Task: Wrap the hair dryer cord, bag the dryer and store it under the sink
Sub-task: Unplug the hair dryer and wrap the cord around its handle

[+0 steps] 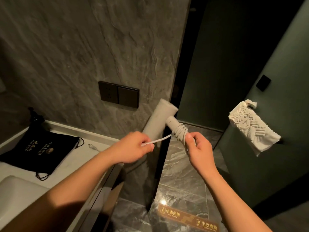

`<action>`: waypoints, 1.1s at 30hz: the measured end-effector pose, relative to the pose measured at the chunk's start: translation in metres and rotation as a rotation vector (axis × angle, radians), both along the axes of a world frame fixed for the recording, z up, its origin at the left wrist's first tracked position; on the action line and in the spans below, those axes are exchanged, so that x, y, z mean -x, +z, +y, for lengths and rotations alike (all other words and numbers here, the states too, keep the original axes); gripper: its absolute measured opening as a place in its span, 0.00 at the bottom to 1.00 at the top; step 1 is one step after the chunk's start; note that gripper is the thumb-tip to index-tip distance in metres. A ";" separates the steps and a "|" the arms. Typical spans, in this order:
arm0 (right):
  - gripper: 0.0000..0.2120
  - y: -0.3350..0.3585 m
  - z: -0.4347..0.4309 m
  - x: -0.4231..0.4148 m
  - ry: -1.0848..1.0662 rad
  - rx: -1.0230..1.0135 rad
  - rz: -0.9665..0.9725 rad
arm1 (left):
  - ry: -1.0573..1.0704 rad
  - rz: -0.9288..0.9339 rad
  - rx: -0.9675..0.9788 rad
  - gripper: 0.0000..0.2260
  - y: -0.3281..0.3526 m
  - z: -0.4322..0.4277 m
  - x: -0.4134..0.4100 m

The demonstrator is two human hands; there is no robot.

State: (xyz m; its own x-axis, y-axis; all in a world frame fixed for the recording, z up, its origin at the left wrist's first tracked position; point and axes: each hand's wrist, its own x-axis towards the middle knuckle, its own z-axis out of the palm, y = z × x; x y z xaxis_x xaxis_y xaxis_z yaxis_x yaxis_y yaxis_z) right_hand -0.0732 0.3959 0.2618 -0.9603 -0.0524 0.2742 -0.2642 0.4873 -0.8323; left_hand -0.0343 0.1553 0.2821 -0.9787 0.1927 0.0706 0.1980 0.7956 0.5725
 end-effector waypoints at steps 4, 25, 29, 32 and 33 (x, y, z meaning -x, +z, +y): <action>0.13 -0.009 0.001 -0.008 0.148 -0.266 0.004 | -0.064 0.224 0.421 0.12 0.053 0.001 -0.001; 0.15 0.004 -0.001 -0.028 0.457 0.641 -0.316 | 0.078 -0.357 -0.956 0.16 -0.074 0.007 -0.026; 0.11 -0.006 -0.004 -0.023 0.162 0.298 -0.156 | 0.087 -0.364 -0.635 0.14 -0.093 -0.001 -0.047; 0.11 -0.013 -0.004 -0.021 0.037 0.031 -0.081 | 0.057 -0.325 -0.343 0.10 -0.069 -0.004 -0.057; 0.10 -0.015 -0.003 -0.021 0.027 -0.039 -0.061 | 0.060 -0.255 -0.232 0.09 -0.055 -0.006 -0.059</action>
